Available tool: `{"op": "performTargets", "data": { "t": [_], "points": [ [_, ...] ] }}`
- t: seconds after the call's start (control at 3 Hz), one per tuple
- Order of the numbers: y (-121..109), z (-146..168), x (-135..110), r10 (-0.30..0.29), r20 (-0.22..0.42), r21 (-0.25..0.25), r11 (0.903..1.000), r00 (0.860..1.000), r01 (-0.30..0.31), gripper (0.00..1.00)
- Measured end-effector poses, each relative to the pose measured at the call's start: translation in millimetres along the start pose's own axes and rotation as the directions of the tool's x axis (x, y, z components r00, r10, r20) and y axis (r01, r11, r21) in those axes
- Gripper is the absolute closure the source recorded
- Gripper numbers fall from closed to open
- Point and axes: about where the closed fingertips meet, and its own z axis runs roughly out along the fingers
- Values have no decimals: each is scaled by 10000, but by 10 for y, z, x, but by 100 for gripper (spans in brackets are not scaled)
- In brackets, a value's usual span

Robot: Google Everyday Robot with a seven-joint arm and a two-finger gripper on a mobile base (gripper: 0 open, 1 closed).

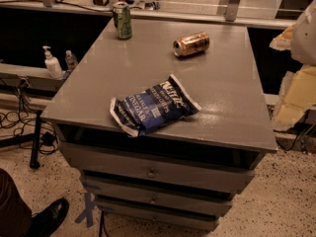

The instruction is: Pick blue chip bag

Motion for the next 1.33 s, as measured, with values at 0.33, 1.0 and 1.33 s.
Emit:
{"op": "performTargets", "data": {
  "t": [0.33,1.0,1.33],
  "points": [
    [0,0,0,0,1,2,10000,10000,0,0],
    [28,186,-253,806,1687,-459,9962,9824,-739,0],
    [92,364,-482,1479,2764,-718,9885,9496,-1331,0]
  ]
}}
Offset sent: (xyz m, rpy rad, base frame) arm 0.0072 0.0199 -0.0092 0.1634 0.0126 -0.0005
